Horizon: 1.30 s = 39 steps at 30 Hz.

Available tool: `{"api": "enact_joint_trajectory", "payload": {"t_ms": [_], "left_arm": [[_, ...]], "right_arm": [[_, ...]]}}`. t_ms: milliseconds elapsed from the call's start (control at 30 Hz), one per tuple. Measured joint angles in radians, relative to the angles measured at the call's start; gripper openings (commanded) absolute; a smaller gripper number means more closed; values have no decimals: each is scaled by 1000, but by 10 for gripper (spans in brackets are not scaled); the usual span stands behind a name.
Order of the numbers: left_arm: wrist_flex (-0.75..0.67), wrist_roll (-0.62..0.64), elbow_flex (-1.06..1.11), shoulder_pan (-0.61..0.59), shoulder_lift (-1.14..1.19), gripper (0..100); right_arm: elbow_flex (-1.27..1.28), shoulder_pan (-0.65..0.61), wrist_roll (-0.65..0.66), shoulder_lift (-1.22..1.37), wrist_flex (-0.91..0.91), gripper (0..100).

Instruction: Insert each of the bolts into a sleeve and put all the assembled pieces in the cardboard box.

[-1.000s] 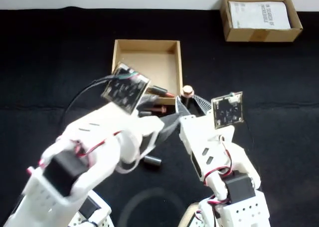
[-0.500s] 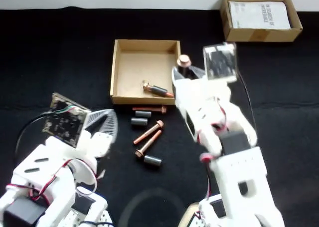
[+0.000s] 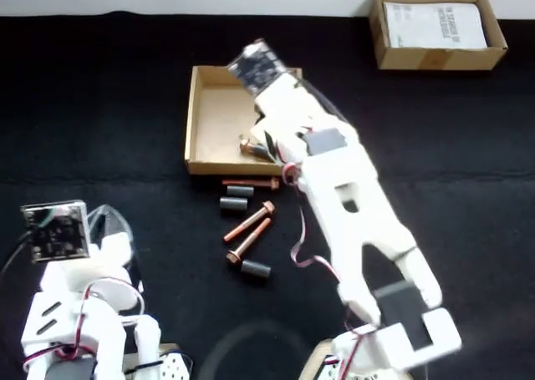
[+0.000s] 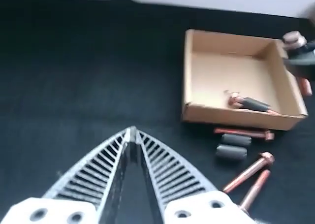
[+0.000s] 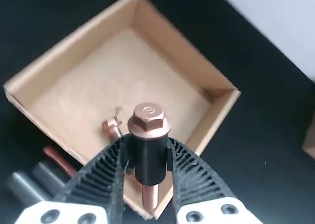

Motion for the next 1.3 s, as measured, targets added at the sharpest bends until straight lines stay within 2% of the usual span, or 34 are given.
{"api": "enact_joint_trajectory", "payload": {"t_ms": [167, 400, 500, 667, 933, 1133, 1300], "left_arm": [[0, 0, 84, -121, -5, 13], [0, 0, 178, -224, -5, 13], [0, 0, 201, -241, -5, 13], [0, 0, 204, -241, -5, 13], [0, 0, 204, -245, -5, 13], [0, -37, 204, -325, -5, 13], [0, -54, 204, -407, -5, 13]], "right_arm": [[-132, -5, 175, 203, 0, 8], [-295, -5, 318, 425, 3, 13], [-376, -5, 370, 486, 126, 64], [-582, -23, 384, 529, 423, 157], [-879, -38, 276, 542, 776, 157], [-1102, -55, 149, 511, 1034, 157], [-1145, -92, -23, 344, 1082, 157]]}}
